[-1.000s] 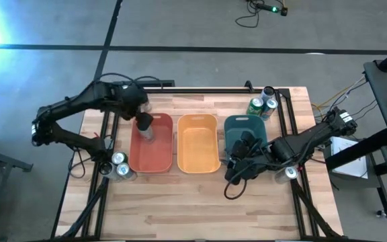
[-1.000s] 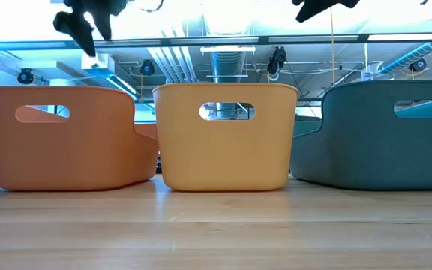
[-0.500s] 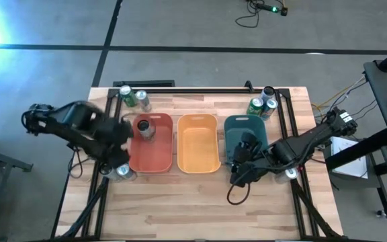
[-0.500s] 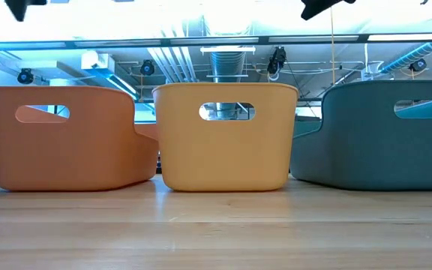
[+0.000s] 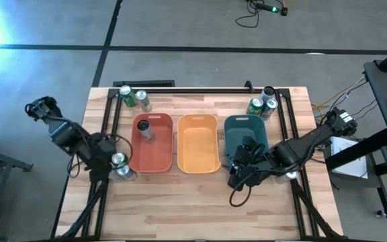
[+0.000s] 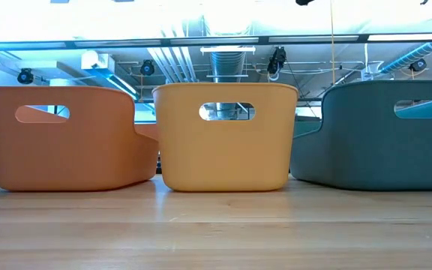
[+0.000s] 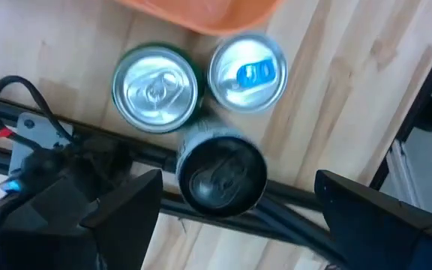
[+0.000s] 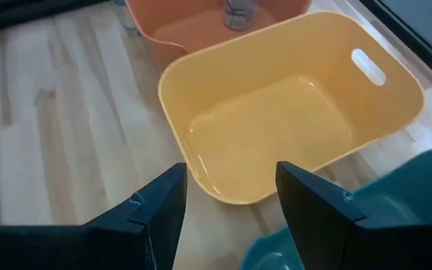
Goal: Sort soda cans
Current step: Put the bottom left white soda can into the orange bin
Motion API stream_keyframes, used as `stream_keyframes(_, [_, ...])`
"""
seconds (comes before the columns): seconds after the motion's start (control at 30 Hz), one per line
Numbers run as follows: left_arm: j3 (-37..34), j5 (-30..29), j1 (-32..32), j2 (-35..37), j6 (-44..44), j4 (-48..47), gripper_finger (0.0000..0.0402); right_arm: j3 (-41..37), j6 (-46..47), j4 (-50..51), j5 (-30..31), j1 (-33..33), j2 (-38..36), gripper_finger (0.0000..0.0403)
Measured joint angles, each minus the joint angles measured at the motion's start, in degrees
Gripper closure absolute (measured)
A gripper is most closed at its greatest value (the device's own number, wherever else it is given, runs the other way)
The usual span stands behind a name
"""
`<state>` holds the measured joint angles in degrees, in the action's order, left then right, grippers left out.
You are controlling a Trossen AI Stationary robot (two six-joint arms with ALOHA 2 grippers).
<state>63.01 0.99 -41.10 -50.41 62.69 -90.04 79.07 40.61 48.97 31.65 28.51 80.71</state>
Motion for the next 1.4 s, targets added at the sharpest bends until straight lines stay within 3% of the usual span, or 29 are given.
stream_keyframes(0.33, [-4.55, 0.11, -1.99, 1.21, -3.92, 0.16, 0.0061, 0.00, 6.59, -0.07, -0.10, -0.02, 0.11, 0.0202])
stream_keyframes(0.8, [-4.66, 2.20, -2.01, -0.12, -15.11, 0.67, 0.0060, 0.00, 5.28, 0.20, -0.06, -0.02, 0.11, 0.0202])
stream_keyframes(0.97, [-6.68, 7.54, -2.01, -0.36, -15.01, 2.18, 0.0060, 0.00, 2.49, 0.20, 0.94, -0.02, 0.11, 0.0202])
stream_keyframes(1.4, [-10.82, 4.92, -1.99, -3.58, -10.33, 6.57, 0.0062, 0.00, -0.87, 0.19, 2.93, -0.04, 0.11, 0.0202])
